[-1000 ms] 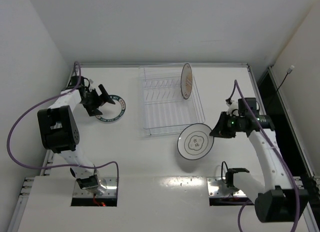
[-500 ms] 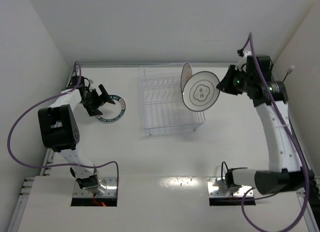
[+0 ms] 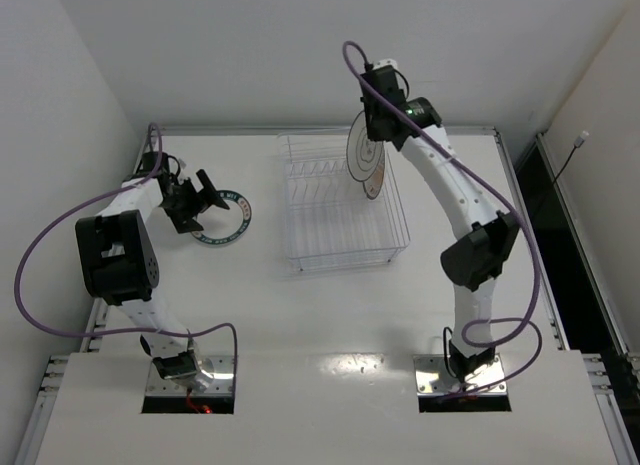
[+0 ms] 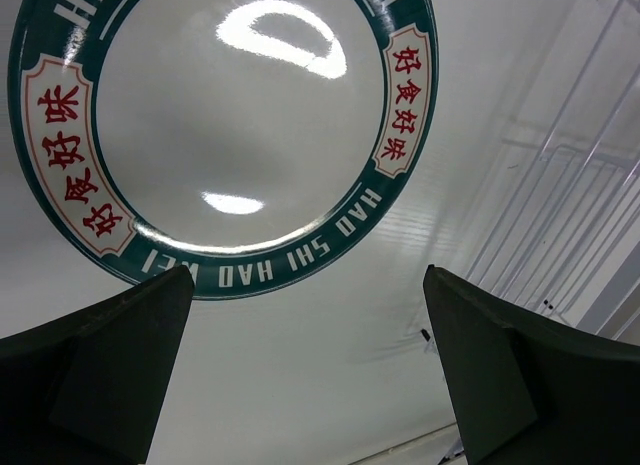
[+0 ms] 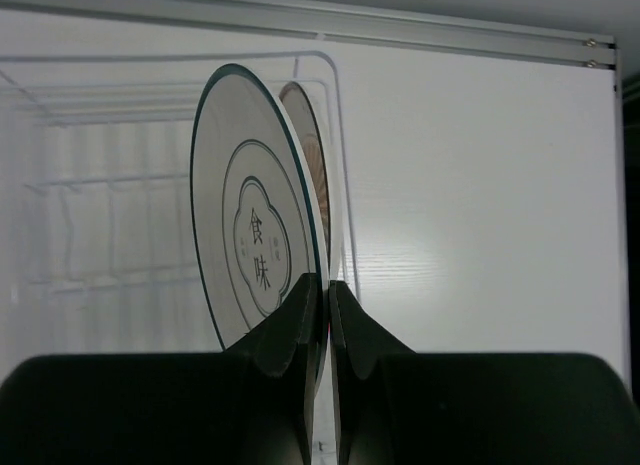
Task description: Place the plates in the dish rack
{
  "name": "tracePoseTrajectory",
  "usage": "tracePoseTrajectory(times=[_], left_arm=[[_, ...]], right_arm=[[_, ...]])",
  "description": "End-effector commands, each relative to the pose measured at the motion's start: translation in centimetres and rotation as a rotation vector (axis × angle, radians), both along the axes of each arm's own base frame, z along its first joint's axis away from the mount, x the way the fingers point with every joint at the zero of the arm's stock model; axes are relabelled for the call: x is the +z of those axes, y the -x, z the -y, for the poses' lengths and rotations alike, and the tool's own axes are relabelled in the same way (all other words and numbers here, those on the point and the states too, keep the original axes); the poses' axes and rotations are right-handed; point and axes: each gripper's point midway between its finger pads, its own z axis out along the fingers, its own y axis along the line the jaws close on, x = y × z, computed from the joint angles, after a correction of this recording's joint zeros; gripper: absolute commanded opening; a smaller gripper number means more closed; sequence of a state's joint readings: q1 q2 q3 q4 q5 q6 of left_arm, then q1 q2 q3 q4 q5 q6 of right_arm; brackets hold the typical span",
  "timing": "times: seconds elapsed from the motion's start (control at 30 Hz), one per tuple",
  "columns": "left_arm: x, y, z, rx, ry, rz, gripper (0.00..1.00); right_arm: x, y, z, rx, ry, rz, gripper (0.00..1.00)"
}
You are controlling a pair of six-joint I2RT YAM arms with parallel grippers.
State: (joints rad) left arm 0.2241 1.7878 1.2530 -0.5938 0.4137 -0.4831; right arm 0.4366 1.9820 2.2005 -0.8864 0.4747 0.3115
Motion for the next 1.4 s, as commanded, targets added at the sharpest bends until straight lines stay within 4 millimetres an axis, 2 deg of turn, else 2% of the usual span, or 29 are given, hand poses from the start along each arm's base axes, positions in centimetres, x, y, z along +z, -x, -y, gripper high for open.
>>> tracePoseTrajectory(times=[0.0,0.1,0.23,0.37,0.53,0.77,0.87,0.97,1.0,1.03,1.1,1.17,1.2,1.23,1.27,1.33,1.37], left_arm=[[2.4,0.0,-0.7,0.021,-0.026,0.052,1.0],[2.3,0.0,-0.8,0.025,-0.034,0.05,1.0],[2.1,0.2,-1.1,0.026,-0.054,0.04,1.0],[1.9,0.4,-1.2,0.03,-0.06,0.029,1.0],[1.9,0.6,-1.2,0.03,-0.058,0.02,1.0],[1.8,0.6,-1.4,0.026,-0.07,0.021,1.0],[1.4,0.9,-1.6,0.035,-0.068,0.01,1.0],[1.0,0.8,-1.5,0.031,-0.06,0.01,0.99],[1.0,0.8,-1.5,0.031,-0.059,0.01,0.97],[0.4,1.0,-1.7,0.035,-0.045,0.004,0.94],[0.7,0.7,-1.4,0.028,-0.032,0.02,0.85],[0.1,0.7,-1.4,0.028,-0.03,0.011,0.76],[-0.2,0.5,-1.5,0.028,-0.03,0.013,0.73],[-0.1,0.6,-1.7,0.033,-0.022,0.014,0.7],[-0.4,0.6,-1.6,0.04,-0.016,0.003,0.65],[-1.0,0.7,-1.6,0.04,-0.013,-0.006,0.62],[-1.4,0.8,-2.1,0.061,-0.014,-0.021,0.62]], right_arm=[[3.0,-1.2,2.4,-0.142,0.141,0.122,0.0],[3.1,-1.2,2.3,-0.165,0.184,0.128,0.0],[1.2,-1.7,1.5,-0.16,0.24,0.107,0.0],[0.1,-2.2,0.9,-0.151,0.26,0.099,0.0],[-4.2,-3.3,-0.2,-0.107,0.294,0.022,0.0],[-8.1,-4.4,-1.3,-0.074,0.307,-0.036,0.0],[-9.9,-4.2,-2.0,-0.032,0.295,-0.077,0.0],[-11.6,-4.1,-3.8,0.031,0.212,-0.116,0.0],[-12.2,-3.5,-4.6,0.067,0.177,-0.151,0.03],[-12.8,-3.4,-4.2,0.046,0.148,-0.169,0.05],[-11.8,-2.9,-4.3,0.058,0.093,-0.174,0.18],[-11.0,-2.4,-4.7,0.071,0.054,-0.171,0.27],[-10.1,-2.2,-4.9,0.076,0.03,-0.158,0.36],[-8.5,-1.7,-4.9,0.08,0.003,-0.135,0.39],[-7.5,-1.4,-5.3,0.102,-0.023,-0.126,0.42],[-5.5,-0.7,-6.0,0.118,-0.07,-0.095,0.47],[-3.5,-0.1,-6.2,0.14,-0.101,-0.067,0.48]])
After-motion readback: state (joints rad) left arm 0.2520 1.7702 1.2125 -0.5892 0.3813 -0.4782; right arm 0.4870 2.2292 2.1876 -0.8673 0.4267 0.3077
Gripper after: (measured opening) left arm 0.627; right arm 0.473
